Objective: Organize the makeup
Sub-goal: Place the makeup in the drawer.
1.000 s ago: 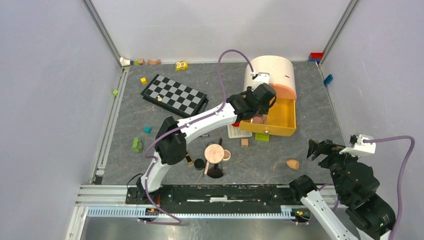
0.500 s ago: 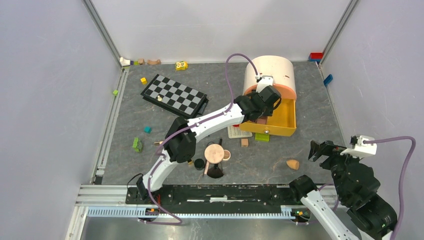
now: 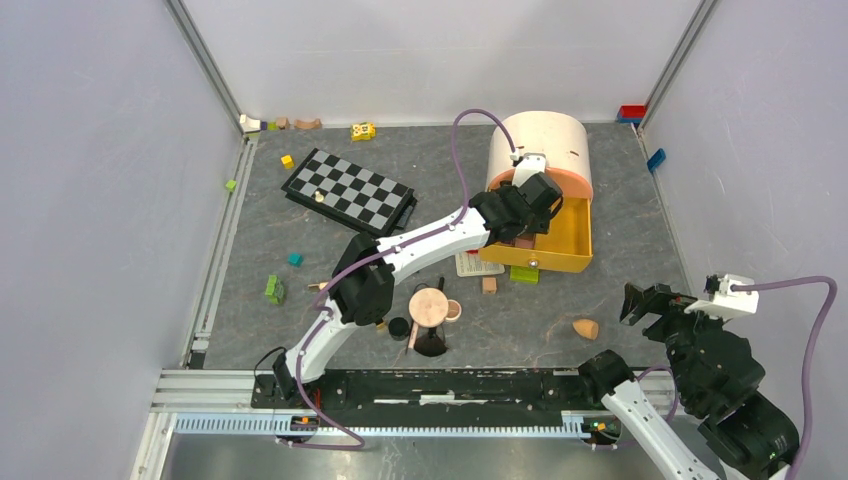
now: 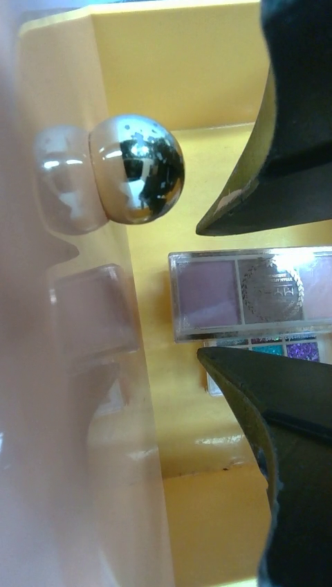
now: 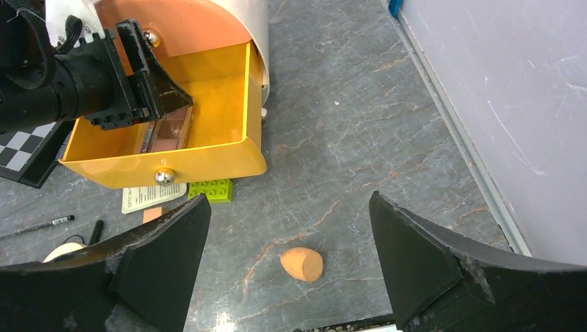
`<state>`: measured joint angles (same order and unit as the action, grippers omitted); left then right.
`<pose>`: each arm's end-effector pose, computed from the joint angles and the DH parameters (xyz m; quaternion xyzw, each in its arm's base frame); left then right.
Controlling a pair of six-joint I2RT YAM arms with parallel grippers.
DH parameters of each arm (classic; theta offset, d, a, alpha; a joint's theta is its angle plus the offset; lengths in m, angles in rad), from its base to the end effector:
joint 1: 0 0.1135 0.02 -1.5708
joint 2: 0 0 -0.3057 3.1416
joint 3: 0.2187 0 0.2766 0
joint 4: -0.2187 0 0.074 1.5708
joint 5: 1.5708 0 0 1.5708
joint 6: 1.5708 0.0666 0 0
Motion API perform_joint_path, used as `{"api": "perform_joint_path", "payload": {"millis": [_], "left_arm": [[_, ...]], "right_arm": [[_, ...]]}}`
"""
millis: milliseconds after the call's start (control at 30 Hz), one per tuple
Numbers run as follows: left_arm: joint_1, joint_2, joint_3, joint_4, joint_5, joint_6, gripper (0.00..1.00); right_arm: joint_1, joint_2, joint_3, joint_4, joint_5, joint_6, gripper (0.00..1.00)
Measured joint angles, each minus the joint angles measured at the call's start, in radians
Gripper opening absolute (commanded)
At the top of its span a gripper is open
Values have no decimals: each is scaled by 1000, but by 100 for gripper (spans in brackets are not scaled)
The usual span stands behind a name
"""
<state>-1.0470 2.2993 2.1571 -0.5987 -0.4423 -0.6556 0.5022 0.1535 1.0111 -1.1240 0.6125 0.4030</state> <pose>0.3239 -0.5039 0.2722 0.0869 0.8930 -0.1636 0.4102 -0.0051 -0.0465 0.3699 0.1452 0.7659 0.0376 0.6252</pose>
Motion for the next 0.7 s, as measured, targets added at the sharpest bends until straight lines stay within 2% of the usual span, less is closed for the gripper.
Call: {"api": "perform_joint_path", "payload": {"millis": [100,467,700], "left_arm": [[0,0,0,-2,0,-1,73],[-4,-11,0,-7,8,1,73],[-36,-108,-2,-16,13,40,72]], "right_arm": [[2,-2,0,0,1,1,92],[6,-2,0,0,3,3,92],[9,-2,-1,5,17,3,92]]}}
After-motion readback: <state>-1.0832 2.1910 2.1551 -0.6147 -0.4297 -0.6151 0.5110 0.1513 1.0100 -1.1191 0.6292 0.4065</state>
